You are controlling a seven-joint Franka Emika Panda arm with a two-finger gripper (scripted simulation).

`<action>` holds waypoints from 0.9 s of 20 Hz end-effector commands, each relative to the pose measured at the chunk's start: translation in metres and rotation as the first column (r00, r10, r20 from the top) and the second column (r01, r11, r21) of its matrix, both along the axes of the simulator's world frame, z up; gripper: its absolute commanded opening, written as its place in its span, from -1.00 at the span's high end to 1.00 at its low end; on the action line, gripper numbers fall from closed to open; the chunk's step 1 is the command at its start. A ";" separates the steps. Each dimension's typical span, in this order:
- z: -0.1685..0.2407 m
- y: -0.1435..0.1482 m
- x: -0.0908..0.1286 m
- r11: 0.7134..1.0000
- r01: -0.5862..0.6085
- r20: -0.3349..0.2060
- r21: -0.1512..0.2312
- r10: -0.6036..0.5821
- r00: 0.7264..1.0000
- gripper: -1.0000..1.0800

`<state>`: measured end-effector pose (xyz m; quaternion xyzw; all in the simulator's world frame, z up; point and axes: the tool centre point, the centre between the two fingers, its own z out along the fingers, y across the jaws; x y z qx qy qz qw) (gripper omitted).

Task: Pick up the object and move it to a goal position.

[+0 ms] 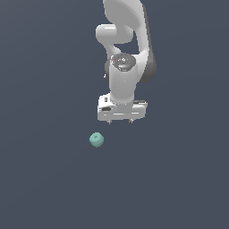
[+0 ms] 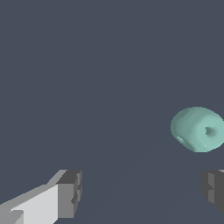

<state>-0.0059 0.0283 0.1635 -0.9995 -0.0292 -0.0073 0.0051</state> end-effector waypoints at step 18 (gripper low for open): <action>0.007 -0.016 -0.002 1.000 0.003 0.003 0.002 -0.003 1.000 -0.92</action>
